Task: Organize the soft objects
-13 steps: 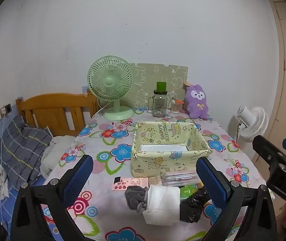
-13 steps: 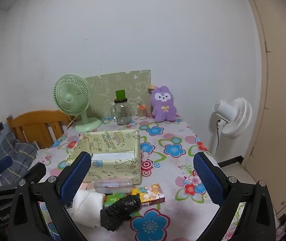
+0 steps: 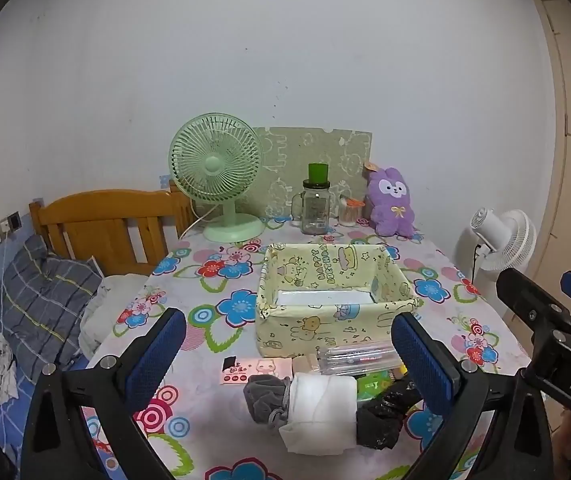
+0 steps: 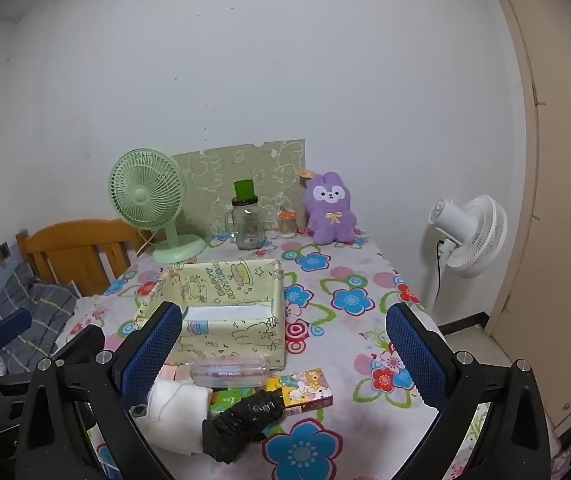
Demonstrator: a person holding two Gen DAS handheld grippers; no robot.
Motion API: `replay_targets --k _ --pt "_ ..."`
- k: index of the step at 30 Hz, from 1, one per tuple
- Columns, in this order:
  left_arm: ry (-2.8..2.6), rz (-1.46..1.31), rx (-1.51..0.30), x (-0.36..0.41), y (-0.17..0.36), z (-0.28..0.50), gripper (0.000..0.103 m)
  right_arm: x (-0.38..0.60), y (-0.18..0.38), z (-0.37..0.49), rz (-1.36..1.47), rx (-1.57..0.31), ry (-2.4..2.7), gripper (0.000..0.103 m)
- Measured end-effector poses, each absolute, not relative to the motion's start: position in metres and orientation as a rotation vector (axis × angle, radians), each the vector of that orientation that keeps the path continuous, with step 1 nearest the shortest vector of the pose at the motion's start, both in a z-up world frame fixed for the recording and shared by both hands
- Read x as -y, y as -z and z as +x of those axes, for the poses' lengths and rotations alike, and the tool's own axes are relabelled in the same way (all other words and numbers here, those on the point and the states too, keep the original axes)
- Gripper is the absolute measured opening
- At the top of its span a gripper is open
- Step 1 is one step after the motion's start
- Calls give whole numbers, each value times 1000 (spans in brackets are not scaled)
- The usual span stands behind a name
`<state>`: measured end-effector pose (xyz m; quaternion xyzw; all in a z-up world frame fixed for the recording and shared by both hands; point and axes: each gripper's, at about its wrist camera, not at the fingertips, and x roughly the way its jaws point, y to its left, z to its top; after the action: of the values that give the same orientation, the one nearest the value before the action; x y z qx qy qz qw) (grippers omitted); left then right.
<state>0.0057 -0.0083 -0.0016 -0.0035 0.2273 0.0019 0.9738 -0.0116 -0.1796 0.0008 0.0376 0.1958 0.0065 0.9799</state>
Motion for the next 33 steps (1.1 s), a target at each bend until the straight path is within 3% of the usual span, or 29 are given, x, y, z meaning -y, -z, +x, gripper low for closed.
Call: replay_targets --k 33 --pt "-14 -29 -448 11 4 12 103 178 -2 -7 90 -386 -19 103"
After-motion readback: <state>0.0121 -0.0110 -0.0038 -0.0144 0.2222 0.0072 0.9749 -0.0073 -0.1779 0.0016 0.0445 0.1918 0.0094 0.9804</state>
